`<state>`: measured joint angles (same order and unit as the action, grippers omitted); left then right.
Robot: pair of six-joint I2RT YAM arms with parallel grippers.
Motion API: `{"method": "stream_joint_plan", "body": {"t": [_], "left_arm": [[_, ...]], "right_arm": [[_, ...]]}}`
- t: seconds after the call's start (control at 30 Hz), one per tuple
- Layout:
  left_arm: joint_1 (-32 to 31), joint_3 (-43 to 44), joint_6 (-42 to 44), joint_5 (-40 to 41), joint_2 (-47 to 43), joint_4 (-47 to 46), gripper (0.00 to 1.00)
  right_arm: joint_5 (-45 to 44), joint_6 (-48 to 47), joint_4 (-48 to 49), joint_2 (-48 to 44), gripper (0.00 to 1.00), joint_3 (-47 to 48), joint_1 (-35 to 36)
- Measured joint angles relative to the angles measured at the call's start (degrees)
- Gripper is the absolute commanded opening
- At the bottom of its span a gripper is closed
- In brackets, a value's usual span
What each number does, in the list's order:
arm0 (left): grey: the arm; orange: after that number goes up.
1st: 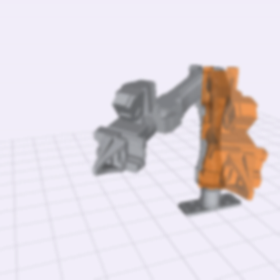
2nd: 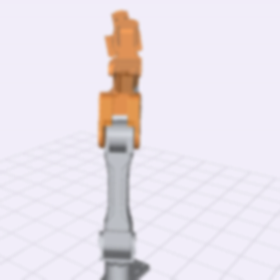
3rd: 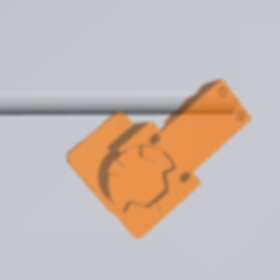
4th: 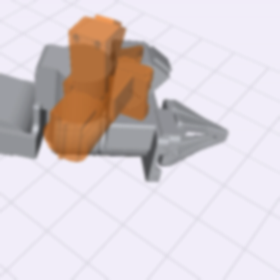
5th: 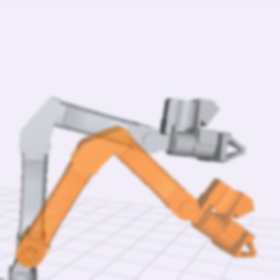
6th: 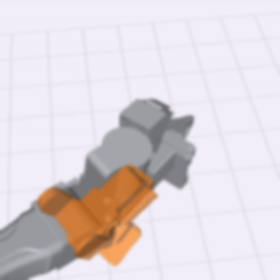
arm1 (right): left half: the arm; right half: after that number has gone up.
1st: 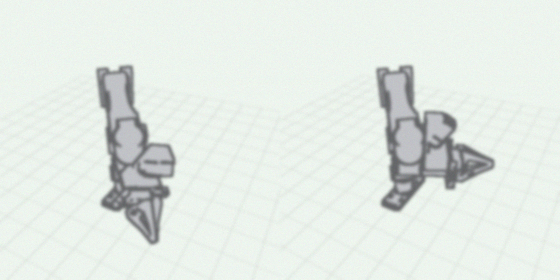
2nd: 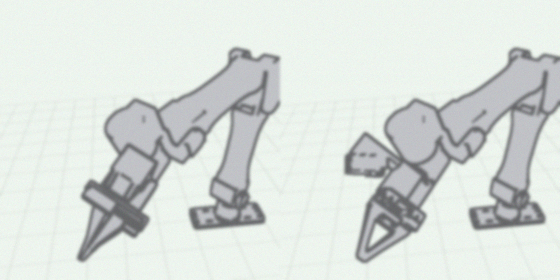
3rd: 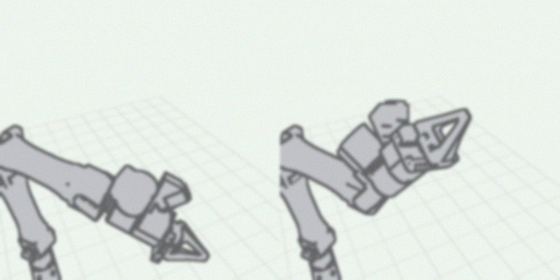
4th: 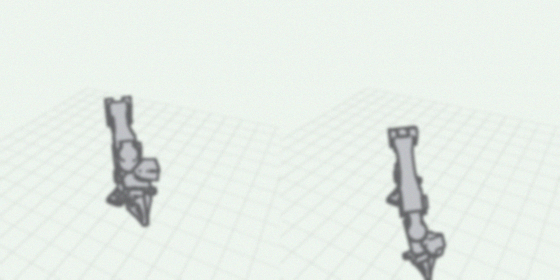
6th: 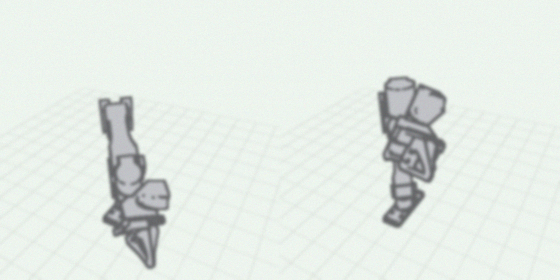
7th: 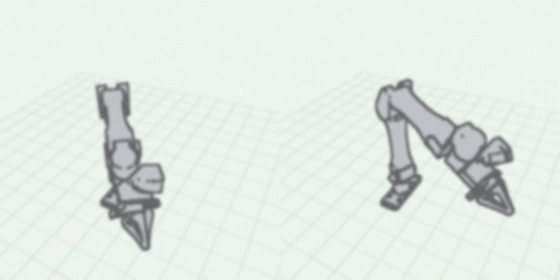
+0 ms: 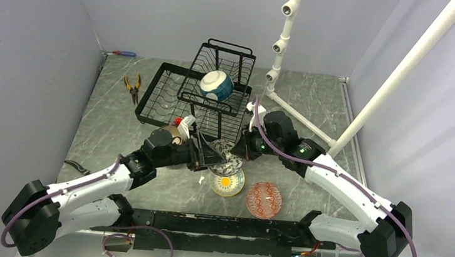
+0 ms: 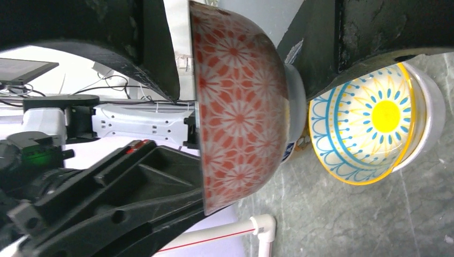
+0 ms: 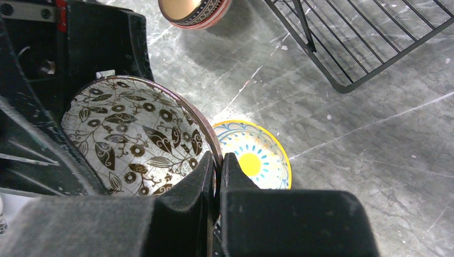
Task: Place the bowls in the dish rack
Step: Pick up the bowl from the center of the board.
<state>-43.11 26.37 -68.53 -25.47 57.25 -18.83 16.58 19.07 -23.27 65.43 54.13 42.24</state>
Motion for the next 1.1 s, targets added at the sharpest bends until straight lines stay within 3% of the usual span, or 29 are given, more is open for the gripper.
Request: {"method": "stream_joint_plan", "body": {"t": [0.13, 0.3, 0.4, 0.6, 0.7, 1.0, 1.1], "left_arm": [[0.0, -0.1, 0.2, 0.8, -2.1, 0.2, 0.74], [0.0, -0.1, 0.4, 0.8, -2.1, -0.1, 0.79], [0.0, -0.1, 0.3, 0.5, -1.2, -1.3, 0.7], [0.2, -0.1, 0.0, 0.5, 0.3, -1.0, 0.41], [0.2, -0.1, -0.3, 0.8, 0.2, -0.1, 0.27], [0.2, -0.1, 1.9, 2.0, -3.6, 4.5, 0.03], [0.2, 0.4, 3.7, 2.9, -5.0, 8.9, 0.03]], "right_arm": [[0.3, 0.3, 0.5, -0.4, 0.0, 0.0, 0.0], [0.5, 0.4, 0.6, -0.7, 0.0, 0.0, 0.0], [0.5, 0.4, 0.6, -0.7, 0.0, 0.0, 0.0], [0.3, 0.0, 0.7, -0.7, 0.0, 0.0, 0.0], [-0.1, -0.4, 0.7, -0.6, 0.08, 0.0, 0.0], [1.5, 1.4, 2.2, -0.6, 0.37, 0.0, 0.0], [1.9, 2.0, 2.9, -0.6, 0.52, 0.0, 0.0]]}}
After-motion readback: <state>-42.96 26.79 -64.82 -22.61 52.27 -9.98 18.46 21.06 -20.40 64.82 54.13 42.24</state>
